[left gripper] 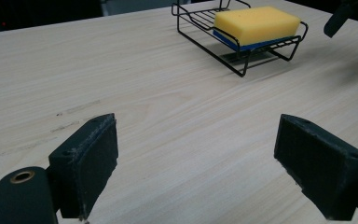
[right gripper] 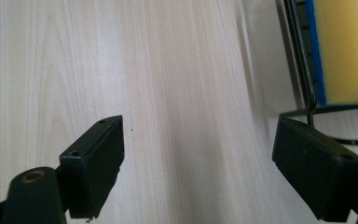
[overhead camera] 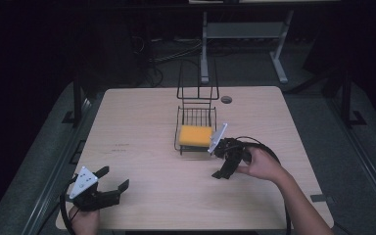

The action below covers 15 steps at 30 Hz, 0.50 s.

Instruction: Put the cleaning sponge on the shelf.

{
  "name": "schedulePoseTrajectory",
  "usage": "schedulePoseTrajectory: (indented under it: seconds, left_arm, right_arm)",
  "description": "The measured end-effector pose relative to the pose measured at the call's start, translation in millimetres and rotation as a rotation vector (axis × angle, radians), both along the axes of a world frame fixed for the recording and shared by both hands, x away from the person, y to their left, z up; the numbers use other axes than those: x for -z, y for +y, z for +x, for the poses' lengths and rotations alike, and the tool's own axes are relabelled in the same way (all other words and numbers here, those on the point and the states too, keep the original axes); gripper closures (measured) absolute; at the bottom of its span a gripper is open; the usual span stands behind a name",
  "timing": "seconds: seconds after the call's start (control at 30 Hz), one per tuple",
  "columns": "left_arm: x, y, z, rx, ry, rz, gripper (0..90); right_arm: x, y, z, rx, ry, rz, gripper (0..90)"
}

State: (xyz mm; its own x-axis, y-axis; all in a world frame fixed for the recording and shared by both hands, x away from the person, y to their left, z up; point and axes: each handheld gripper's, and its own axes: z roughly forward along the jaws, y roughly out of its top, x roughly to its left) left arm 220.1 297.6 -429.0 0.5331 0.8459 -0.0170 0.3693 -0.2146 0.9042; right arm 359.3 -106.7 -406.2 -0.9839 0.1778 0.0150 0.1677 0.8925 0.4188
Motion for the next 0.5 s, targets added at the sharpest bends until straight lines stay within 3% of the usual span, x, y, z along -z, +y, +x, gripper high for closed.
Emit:
schedulePoseTrajectory:
  seconds: [0.5]
  left_arm:
    - [0.3,-1.5,0.8,0.005,0.001,0.010,12.8]
  right_arm:
    - [5.4,-20.2,-15.1,0.026,-0.012,0.004,16.1]
